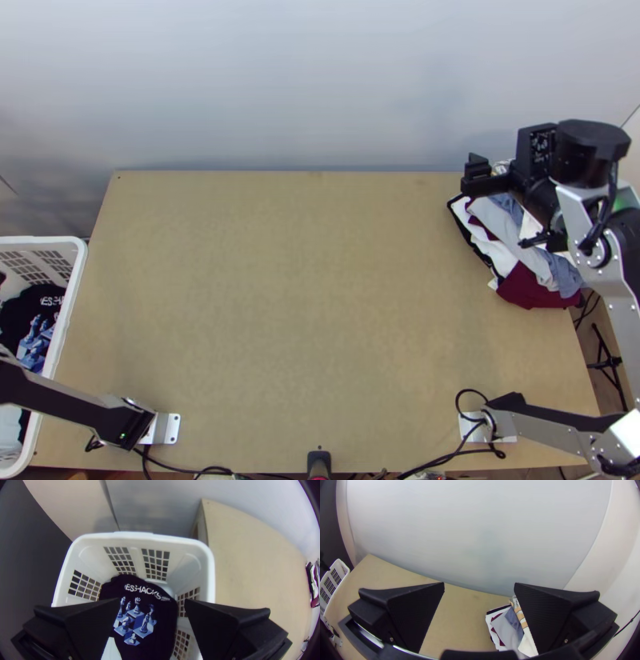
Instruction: Fold the t-shirt
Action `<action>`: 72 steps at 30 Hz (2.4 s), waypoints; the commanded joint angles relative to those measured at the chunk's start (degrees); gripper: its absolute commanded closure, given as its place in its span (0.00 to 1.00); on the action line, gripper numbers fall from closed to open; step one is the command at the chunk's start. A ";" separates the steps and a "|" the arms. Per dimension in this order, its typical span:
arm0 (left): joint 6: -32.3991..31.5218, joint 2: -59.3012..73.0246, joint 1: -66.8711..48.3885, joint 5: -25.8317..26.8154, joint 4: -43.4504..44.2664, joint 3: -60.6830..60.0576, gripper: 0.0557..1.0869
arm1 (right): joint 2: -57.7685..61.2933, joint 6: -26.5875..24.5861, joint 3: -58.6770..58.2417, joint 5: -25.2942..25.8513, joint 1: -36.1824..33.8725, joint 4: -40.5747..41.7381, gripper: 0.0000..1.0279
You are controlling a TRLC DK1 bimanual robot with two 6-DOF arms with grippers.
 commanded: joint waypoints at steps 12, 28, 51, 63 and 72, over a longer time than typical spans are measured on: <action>7.37 38.29 3.25 -19.48 -1.40 23.05 0.09 | 3.51 0.30 2.72 -0.18 2.36 -7.14 0.05; 6.05 48.31 4.92 -35.56 3.43 28.76 0.09 | 3.42 -0.32 2.28 -0.18 3.41 -7.40 0.05; 6.14 55.78 6.41 -40.75 9.06 29.29 0.12 | 3.25 -0.93 1.92 -0.18 4.91 -7.58 0.05; 5.35 58.50 6.41 -41.45 9.41 29.29 0.27 | 3.16 -1.46 1.84 -0.18 5.43 -7.75 0.05; 4.38 59.65 6.15 -41.45 10.20 29.29 0.39 | 3.25 -2.08 1.84 -0.09 6.05 -7.75 0.05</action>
